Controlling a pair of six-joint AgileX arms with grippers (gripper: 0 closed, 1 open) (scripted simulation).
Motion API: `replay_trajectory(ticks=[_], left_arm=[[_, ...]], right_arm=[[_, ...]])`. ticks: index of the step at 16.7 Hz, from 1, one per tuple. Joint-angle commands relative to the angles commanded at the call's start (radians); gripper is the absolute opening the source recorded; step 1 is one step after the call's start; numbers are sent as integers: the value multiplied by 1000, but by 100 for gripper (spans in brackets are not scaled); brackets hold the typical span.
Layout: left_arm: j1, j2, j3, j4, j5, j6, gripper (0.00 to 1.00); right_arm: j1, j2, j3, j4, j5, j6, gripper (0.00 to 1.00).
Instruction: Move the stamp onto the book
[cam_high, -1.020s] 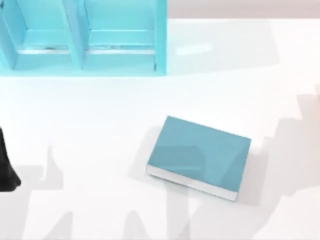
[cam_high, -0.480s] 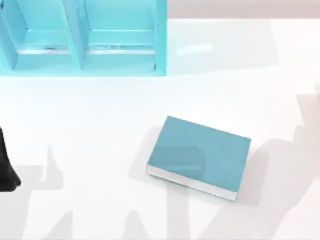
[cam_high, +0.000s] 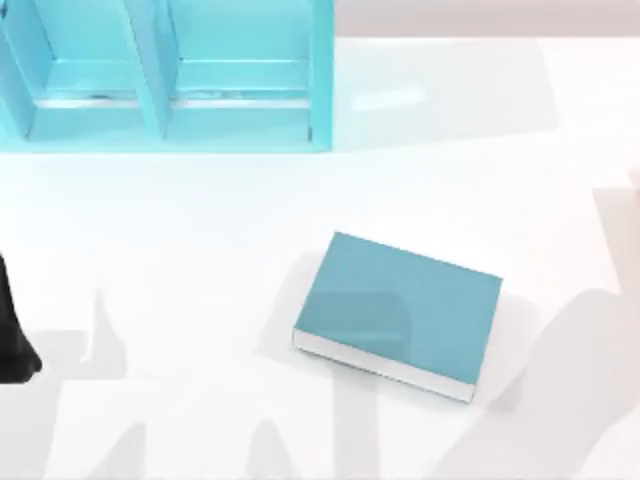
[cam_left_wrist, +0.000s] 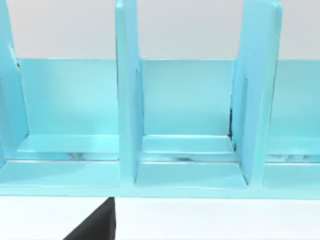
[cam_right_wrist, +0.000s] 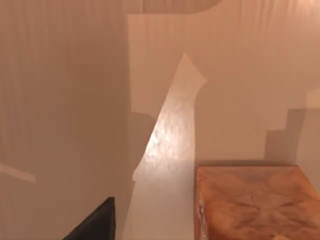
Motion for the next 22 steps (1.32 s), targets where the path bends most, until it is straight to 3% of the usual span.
replay_trajectory(ticks=[6, 19, 22], left_arm=[[0, 0, 0, 0, 0, 0, 100], [0, 0, 0, 0, 0, 0, 100], [0, 0, 0, 0, 0, 0, 100]], right_arm=[[3, -12, -43, 31, 1, 3, 100], [3, -12, -43, 31, 1, 3, 2], [3, -12, -43, 31, 1, 3, 0]])
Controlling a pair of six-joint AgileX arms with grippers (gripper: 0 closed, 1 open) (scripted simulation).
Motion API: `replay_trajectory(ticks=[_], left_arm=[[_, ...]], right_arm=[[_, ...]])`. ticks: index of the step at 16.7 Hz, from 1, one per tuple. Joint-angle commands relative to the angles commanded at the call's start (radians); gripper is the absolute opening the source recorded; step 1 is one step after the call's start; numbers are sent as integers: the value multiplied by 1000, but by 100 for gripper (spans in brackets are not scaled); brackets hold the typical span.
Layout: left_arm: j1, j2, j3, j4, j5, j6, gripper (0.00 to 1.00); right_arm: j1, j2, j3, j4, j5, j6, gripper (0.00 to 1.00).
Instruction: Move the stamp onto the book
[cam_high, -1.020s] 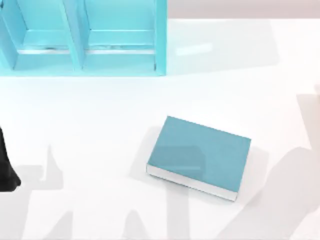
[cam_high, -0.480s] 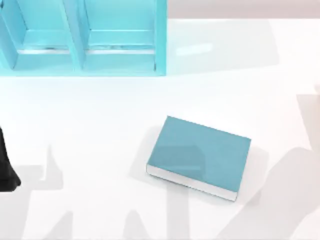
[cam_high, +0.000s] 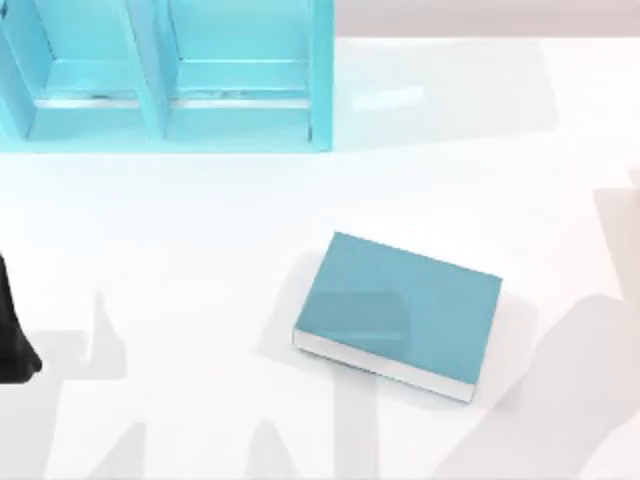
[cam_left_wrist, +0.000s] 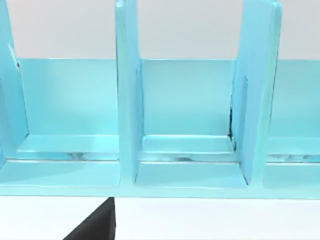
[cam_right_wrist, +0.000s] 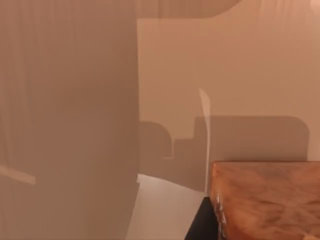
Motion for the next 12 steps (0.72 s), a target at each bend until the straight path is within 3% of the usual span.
replay_trajectory(ticks=[7, 12], left_arm=[[0, 0, 0, 0, 0, 0, 100], [0, 0, 0, 0, 0, 0, 100]], right_arm=[[-3, -1, 2, -3, -2, 2, 0], [14, -111, 140, -104, -75, 58, 0]])
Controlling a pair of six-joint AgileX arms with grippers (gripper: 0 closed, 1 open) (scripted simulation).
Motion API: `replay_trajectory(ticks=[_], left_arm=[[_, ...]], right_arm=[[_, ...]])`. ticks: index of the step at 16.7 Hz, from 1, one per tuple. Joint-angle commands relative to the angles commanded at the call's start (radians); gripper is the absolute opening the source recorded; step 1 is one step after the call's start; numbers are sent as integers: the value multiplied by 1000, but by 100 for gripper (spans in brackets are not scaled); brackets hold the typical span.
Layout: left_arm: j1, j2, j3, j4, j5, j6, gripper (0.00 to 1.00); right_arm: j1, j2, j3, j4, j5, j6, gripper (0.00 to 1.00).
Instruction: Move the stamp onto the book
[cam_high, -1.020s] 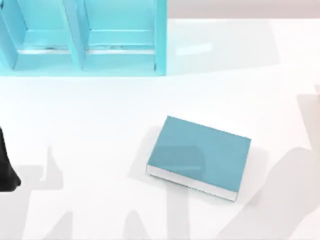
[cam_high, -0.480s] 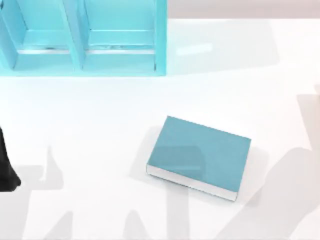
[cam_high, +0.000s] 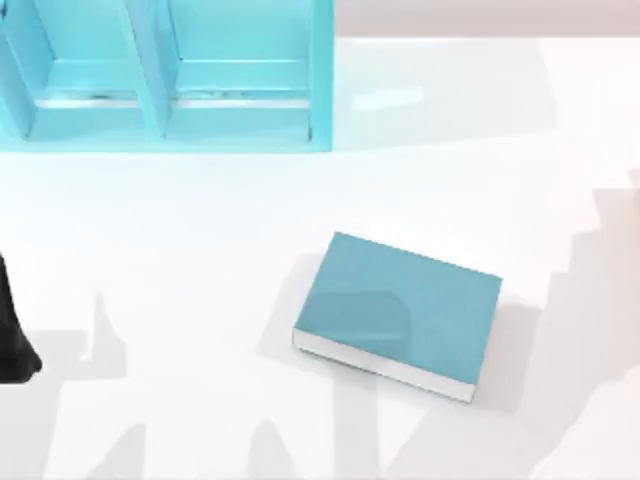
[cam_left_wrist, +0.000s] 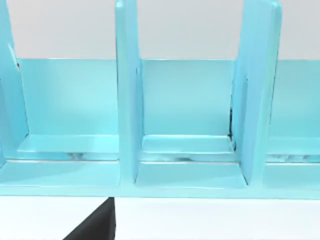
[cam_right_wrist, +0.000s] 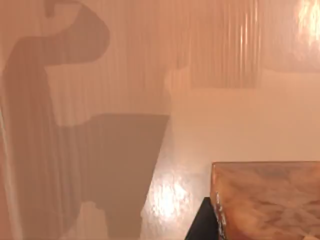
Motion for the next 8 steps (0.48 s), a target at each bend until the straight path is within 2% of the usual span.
replay_trajectory(ticks=[4, 8], left_arm=[[0, 0, 0, 0, 0, 0, 100], [0, 0, 0, 0, 0, 0, 100]], right_arm=[[105, -90, 147, -154, -29, 116, 0], [273, -122, 208, -315, 3, 247, 0]])
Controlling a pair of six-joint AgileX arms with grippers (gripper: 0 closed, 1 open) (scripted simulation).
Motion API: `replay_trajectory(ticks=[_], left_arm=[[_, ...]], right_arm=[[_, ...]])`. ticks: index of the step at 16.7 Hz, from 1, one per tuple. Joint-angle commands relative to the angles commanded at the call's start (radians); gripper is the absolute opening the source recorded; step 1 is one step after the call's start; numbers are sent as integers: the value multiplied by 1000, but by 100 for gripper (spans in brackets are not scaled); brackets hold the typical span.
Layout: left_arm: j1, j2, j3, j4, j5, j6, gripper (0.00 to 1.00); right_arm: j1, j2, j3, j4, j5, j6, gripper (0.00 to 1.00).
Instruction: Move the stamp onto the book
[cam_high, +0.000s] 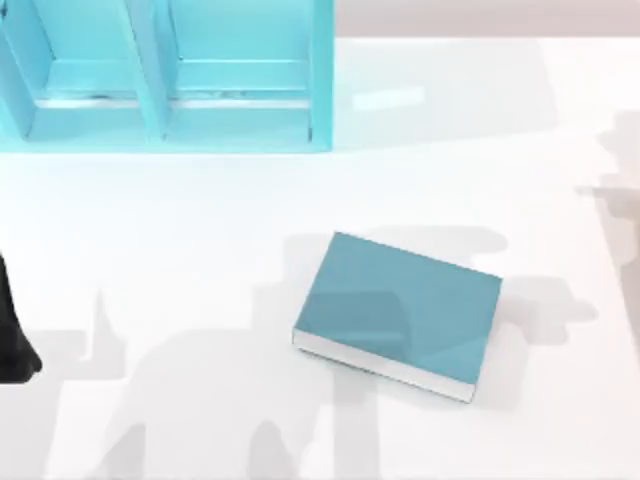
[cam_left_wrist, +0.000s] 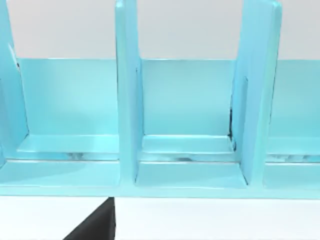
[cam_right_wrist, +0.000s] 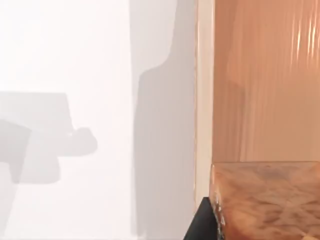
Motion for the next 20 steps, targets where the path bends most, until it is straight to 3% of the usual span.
replay_trajectory(ticks=[4, 12, 20], left_arm=[[0, 0, 0, 0, 0, 0, 100], [0, 0, 0, 0, 0, 0, 100], [0, 0, 0, 0, 0, 0, 100]], right_arm=[[119, 21, -22, -108, 64, 101, 0], [162, 54, -7, -100, 69, 149, 0], [586, 242, 57, 6, 76, 576, 0]])
